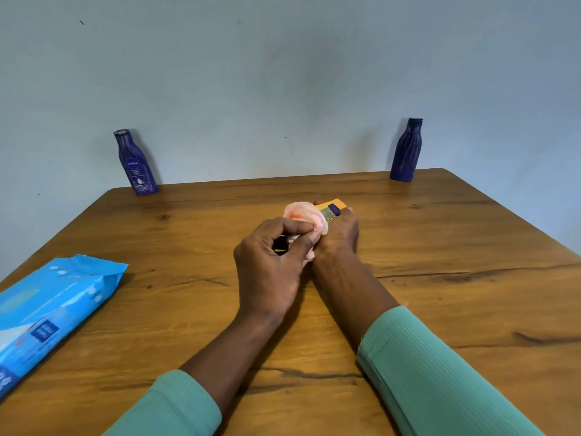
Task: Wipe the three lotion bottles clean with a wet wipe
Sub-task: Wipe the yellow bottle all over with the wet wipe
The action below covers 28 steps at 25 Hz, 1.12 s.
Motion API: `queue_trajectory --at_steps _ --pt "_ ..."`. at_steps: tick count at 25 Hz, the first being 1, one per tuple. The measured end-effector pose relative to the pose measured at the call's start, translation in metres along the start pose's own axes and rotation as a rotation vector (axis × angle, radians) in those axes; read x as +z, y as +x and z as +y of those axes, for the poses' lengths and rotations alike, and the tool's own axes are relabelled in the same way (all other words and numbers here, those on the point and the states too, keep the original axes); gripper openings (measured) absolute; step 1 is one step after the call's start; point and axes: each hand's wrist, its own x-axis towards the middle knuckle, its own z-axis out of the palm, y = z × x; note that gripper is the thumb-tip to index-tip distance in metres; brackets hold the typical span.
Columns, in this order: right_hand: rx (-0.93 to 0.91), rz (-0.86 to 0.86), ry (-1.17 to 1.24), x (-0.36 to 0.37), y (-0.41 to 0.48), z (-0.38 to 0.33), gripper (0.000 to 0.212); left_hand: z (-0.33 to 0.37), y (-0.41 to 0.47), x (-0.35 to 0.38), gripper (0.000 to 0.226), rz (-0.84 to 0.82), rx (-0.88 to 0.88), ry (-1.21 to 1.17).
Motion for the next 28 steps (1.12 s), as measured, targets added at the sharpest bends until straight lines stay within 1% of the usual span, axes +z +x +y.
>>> queue_trajectory --at_steps 2,5,7,10,11,13,15,16,17,18,19,20,21,22,23,24,25,26,27,28 --pt "0.004 -0.006 0.012 0.001 -0.004 0.001 0.06 -0.003 0.008 -0.001 0.01 0.052 -0.076 -0.078" --pt "0.022 -0.027 0.044 0.001 -0.008 0.005 0.054 -0.009 0.017 -0.004 0.01 0.152 -0.197 -0.195" --pt "0.027 -0.025 0.059 0.0 -0.008 0.005 0.055 -0.01 0.014 -0.005 0.01 0.128 -0.228 -0.221" --pt "-0.009 -0.01 0.008 -0.004 -0.002 0.001 0.061 -0.008 -0.001 -0.004 0.011 -0.056 -0.194 -0.117" --pt "-0.014 -0.011 -0.023 -0.005 0.0 0.0 0.061 -0.006 -0.004 -0.003 0.013 -0.09 -0.182 -0.09" --pt "-0.073 0.015 -0.131 -0.004 -0.013 -0.005 0.051 -0.005 -0.001 -0.005 0.014 -0.067 -0.138 -0.063" --pt "-0.211 0.042 -0.311 -0.002 -0.029 -0.008 0.035 -0.006 0.01 -0.012 0.014 0.001 -0.021 0.039" --pt "-0.265 0.011 -0.373 -0.002 -0.037 -0.008 0.031 -0.008 0.015 -0.017 0.013 0.014 0.034 0.11" --pt "-0.297 -0.053 -0.424 -0.003 -0.046 -0.008 0.032 -0.01 0.02 -0.023 0.012 0.01 0.061 0.177" --pt "-0.309 -0.126 -0.443 -0.003 -0.051 -0.006 0.036 -0.012 0.023 -0.028 0.013 -0.011 0.059 0.235" --pt "-0.288 -0.195 -0.409 -0.003 -0.05 -0.003 0.043 -0.014 0.025 -0.032 0.014 -0.041 0.042 0.27" --pt "-0.247 -0.244 -0.382 -0.003 -0.05 -0.002 0.054 -0.016 0.026 -0.035 0.017 -0.084 0.017 0.264" --pt "-0.193 -0.283 -0.394 -0.002 -0.041 0.003 0.073 -0.016 0.026 -0.037 0.018 -0.137 -0.017 0.204" --pt "-0.141 -0.313 -0.422 -0.003 -0.031 0.01 0.096 -0.015 0.027 -0.04 0.017 -0.205 -0.057 0.091" --pt "-0.098 -0.329 -0.419 -0.006 -0.017 0.016 0.114 -0.014 0.027 -0.043 0.019 -0.285 -0.083 -0.025" --pt "-0.06 -0.336 -0.407 -0.006 -0.008 0.019 0.125 -0.013 0.027 -0.046 0.022 -0.366 -0.09 -0.11" --pt "-0.022 -0.344 -0.376 -0.005 -0.011 0.015 0.131 -0.012 0.026 -0.05 0.026 -0.436 -0.073 -0.125" --pt "0.026 -0.352 -0.361 -0.003 -0.026 0.006 0.132 -0.012 0.025 -0.053 0.03 -0.482 -0.052 -0.084" --pt "0.066 -0.365 -0.332 -0.002 -0.04 -0.002 0.128 -0.012 0.024 -0.054 0.036 -0.497 -0.035 -0.013" --pt "0.085 -0.389 -0.327 -0.003 -0.047 -0.008 0.117 -0.013 0.023 -0.054 0.041 -0.48 -0.029 0.056"
